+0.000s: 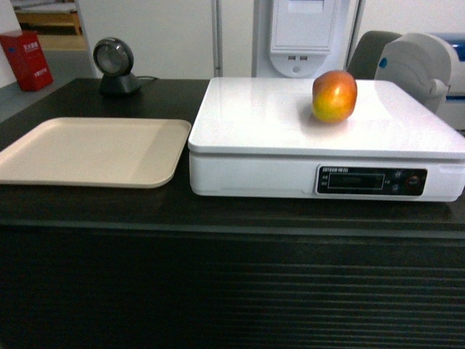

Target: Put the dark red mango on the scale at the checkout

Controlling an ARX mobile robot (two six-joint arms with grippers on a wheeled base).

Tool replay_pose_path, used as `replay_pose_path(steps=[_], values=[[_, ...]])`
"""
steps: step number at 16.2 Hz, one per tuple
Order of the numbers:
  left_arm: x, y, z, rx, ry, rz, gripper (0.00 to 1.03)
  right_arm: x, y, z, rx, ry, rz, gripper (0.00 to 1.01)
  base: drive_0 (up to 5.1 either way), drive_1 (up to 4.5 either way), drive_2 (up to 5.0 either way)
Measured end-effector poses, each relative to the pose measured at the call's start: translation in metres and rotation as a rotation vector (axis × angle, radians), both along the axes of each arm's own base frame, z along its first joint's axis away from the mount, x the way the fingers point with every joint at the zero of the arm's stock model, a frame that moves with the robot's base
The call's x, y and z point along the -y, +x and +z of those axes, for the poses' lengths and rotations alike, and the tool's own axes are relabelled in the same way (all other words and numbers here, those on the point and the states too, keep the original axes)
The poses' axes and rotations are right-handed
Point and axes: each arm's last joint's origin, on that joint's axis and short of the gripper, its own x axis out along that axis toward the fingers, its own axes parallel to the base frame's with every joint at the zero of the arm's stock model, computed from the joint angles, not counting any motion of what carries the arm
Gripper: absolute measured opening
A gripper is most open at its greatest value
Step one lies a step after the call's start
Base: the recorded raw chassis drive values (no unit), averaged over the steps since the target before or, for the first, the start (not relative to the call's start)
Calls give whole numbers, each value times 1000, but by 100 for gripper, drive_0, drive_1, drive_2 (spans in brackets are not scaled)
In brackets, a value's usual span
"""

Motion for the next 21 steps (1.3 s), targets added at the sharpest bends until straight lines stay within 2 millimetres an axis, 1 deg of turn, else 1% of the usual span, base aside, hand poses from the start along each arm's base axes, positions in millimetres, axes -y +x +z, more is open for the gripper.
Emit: replay_pose_path(steps=[21], values=[[0,0,0,-2,0,0,98,0,0,0,-2,0,1,98,0,0,0]])
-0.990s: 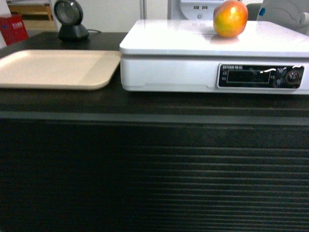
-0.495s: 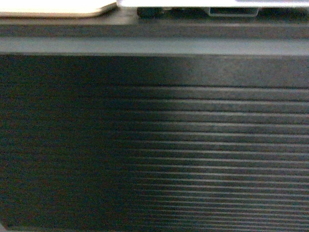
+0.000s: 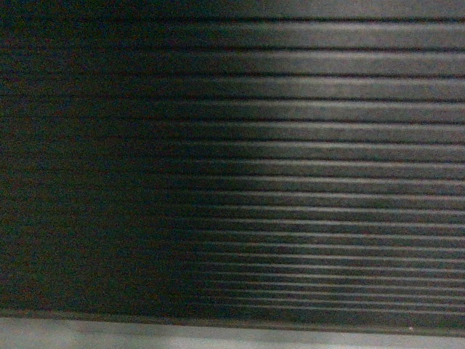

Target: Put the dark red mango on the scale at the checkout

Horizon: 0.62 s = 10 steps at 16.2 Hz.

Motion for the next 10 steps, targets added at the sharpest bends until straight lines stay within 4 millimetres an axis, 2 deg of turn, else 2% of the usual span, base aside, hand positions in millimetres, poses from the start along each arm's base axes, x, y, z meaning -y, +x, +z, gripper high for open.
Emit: replay_pose_path(steps=[10], values=[[0,0,0,-1,0,0,98,0,0,0,-1,0,-1,98,0,0,0]])
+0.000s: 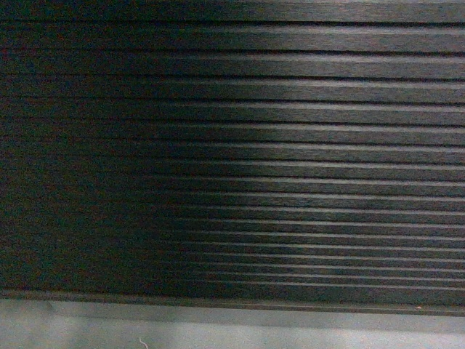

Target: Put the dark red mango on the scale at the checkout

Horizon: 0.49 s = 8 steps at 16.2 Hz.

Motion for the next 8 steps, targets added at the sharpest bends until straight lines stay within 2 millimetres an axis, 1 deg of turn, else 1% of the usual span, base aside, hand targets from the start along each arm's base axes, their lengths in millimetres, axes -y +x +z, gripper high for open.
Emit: replay_pose_path(steps=[8], values=[[0,0,0,0,0,0,98,0,0,0,0,0,0,98,0,0,0]])
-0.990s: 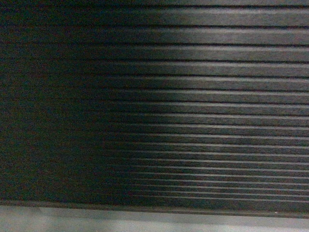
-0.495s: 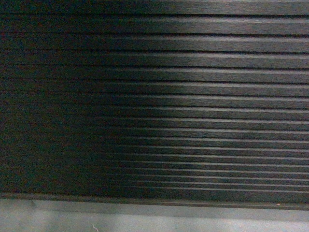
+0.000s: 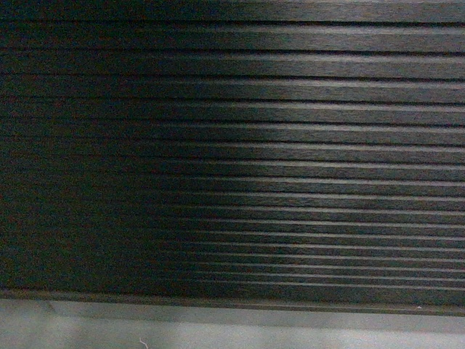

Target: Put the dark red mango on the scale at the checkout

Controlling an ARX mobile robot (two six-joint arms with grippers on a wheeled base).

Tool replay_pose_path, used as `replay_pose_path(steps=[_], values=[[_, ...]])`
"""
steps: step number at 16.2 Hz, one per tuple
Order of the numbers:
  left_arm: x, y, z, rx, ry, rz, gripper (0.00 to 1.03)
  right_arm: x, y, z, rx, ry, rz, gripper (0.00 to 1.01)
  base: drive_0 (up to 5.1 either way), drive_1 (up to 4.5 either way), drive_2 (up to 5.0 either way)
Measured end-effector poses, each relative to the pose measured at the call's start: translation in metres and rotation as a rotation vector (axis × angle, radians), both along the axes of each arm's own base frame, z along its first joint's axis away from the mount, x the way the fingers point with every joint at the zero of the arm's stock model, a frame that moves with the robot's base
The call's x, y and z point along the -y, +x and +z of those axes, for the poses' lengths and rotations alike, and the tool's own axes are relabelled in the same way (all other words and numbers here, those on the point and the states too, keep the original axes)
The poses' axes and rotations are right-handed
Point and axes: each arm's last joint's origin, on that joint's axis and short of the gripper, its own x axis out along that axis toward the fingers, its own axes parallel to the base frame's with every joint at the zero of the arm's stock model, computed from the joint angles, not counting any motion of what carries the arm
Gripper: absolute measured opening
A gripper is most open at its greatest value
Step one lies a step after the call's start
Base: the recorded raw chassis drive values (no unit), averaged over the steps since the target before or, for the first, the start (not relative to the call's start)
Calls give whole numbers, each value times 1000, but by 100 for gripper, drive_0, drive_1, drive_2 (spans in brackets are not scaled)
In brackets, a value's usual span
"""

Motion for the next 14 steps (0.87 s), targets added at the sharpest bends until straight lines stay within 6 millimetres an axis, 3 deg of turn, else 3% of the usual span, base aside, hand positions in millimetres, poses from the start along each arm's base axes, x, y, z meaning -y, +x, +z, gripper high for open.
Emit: replay_pose_path(steps=[14], values=[[0,0,0,0,0,0,98,0,0,0,0,0,0,98,0,0,0]])
